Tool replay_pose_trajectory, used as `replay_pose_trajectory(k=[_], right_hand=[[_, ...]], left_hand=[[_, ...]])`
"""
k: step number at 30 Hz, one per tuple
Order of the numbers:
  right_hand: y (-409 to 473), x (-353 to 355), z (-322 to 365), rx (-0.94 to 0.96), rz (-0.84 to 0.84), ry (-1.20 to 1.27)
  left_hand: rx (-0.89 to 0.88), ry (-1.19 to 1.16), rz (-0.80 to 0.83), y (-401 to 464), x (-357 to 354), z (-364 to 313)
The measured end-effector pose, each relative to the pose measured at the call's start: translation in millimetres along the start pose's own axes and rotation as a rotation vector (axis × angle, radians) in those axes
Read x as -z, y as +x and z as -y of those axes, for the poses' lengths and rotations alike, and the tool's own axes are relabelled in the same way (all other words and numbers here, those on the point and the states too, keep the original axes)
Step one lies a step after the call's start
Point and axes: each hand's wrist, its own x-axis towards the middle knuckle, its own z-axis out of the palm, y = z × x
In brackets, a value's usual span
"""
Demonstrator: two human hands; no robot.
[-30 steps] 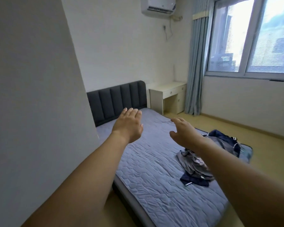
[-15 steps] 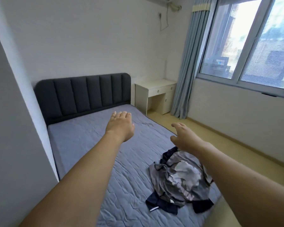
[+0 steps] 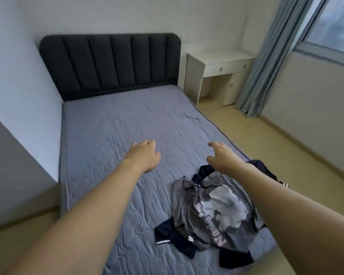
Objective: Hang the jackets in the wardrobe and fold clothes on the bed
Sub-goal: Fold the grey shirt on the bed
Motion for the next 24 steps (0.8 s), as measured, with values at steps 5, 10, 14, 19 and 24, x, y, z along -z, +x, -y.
replay_pose_trajectory(k=[5,10,14,19,24], right_hand=[[101.4,-78.3,-93.4,0.060,0.178,-0.005],[186.1,-228.7,-180.0,0.118,0.295,-0.063],[239.1,-380.6,-226.8,0.339,0.383,-0.170],[282.6,-523.8,-238.2,0.772,0.458,-0.478],[283.8,-579.4,-216.7,1.070,0.299,-0.878]], left_hand=[[0.195,-0.147,0.147,69.7,-133.5,-25.7],[0.392,-0.400,0.359,118.7,-322.8,-48.4],[0.634,-0.559,0.688,119.7,-488.4,-57.1],[0.676,-0.807,0.765,100.9,-627.1,-46.7],[0.552,-0.954,0.753,90.5,-659.3,-48.8]])
